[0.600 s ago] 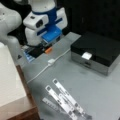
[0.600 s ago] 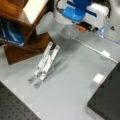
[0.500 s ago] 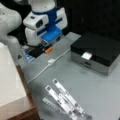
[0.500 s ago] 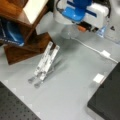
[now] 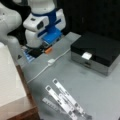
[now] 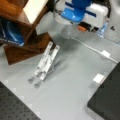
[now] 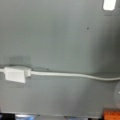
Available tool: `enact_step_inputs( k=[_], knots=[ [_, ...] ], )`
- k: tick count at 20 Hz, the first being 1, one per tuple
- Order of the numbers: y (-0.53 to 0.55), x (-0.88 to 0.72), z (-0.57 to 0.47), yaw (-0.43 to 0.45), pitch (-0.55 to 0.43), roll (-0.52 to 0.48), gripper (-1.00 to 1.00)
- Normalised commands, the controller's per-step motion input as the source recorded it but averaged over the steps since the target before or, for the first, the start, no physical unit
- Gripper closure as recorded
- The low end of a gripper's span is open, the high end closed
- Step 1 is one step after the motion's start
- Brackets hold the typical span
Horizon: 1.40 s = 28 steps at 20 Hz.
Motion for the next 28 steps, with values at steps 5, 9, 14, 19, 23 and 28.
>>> enact_step_inputs(
  k=[5, 9, 14, 19, 23, 28],
  knots=[
    [-0.27, 0.16, 0.26, 0.243, 0.405, -0.381, -1.00],
    [-0.08, 0.32, 0.35, 0.271, 0.400, -0.432, -1.00],
    [0.02, 0.43, 0.29, 0.021, 0.318, -0.694, -1.00],
    [0.03, 0.40, 0.24, -0.050, 0.314, -0.756, -1.00],
    [0.00, 0.31, 0.21, -0.099, 0.346, -0.642, -1.00],
    [-0.08, 0.30, 0.24, -0.156, 0.315, -0.480, -1.00]
  ],
)
